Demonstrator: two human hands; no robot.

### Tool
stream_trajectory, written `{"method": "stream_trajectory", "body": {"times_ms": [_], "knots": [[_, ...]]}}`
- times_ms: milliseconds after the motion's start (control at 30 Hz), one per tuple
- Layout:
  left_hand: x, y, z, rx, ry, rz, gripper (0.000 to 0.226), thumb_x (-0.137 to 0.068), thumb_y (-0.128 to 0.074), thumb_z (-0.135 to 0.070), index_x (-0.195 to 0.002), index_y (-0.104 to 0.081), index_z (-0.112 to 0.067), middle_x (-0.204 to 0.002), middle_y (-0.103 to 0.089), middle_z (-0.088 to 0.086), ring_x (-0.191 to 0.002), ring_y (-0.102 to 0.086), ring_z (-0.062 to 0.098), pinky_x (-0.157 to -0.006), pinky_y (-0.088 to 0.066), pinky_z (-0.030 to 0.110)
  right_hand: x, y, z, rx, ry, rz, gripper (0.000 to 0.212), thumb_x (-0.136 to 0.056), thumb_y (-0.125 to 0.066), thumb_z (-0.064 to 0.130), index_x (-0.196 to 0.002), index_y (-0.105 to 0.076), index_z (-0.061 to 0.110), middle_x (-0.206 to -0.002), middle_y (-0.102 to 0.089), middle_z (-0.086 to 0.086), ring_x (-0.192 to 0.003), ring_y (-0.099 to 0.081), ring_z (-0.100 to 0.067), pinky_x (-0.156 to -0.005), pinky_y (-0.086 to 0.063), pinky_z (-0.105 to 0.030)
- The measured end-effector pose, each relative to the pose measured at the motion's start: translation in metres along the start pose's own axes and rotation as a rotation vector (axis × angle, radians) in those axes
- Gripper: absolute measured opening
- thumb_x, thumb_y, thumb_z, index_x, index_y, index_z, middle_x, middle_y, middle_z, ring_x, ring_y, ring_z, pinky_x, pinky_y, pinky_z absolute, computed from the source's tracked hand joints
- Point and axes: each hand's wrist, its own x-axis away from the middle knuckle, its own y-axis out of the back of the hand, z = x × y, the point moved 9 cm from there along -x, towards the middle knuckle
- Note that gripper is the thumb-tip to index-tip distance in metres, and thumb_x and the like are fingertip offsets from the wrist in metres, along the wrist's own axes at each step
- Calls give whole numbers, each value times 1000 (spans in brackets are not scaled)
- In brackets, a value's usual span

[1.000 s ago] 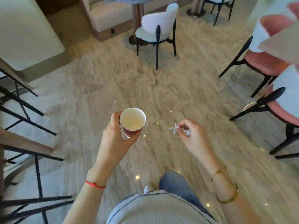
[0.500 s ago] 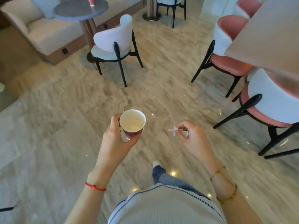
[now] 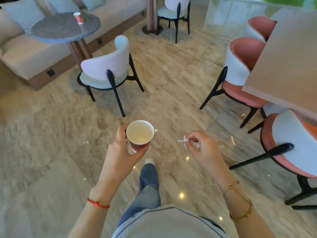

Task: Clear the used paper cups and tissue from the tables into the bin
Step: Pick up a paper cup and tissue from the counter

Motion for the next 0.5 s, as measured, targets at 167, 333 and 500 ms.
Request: {"method": "stream_trajectory", "body": {"times_ms": [167, 333, 500], "knots": [[-123, -21, 17, 18, -21, 21, 68, -67, -83, -41, -121, -42, -30, -105, -52, -31, -93, -55, -14, -70, -42, 1, -114, -19, -21, 14, -32, -15, 6, -88, -66, 20, -83, -64, 20, -85, -64, 8, -79, -59, -3, -66, -41, -9], [-265, -37, 12, 5, -90, 48, 68, -67, -82, -41, -121, -41, -32, -106, -51, -29, -92, -57, -5, -69, -42, 2, -249, -10, -28, 56, -34, -91, 6, -88, -65, 19, -84, -63, 21, -86, -66, 6, -79, -60, -5, -71, -46, -16], [-394, -71, 1, -44, -167, 152, 73, -67, -84, -38, -125, -43, -24, -111, -57, -14, -95, -59, 8, -67, -46, 8, -351, 6, -53, 56, -122, -152, 9, -90, -63, 21, -85, -59, 27, -87, -63, 9, -81, -57, -2, -72, -42, -14]]}}
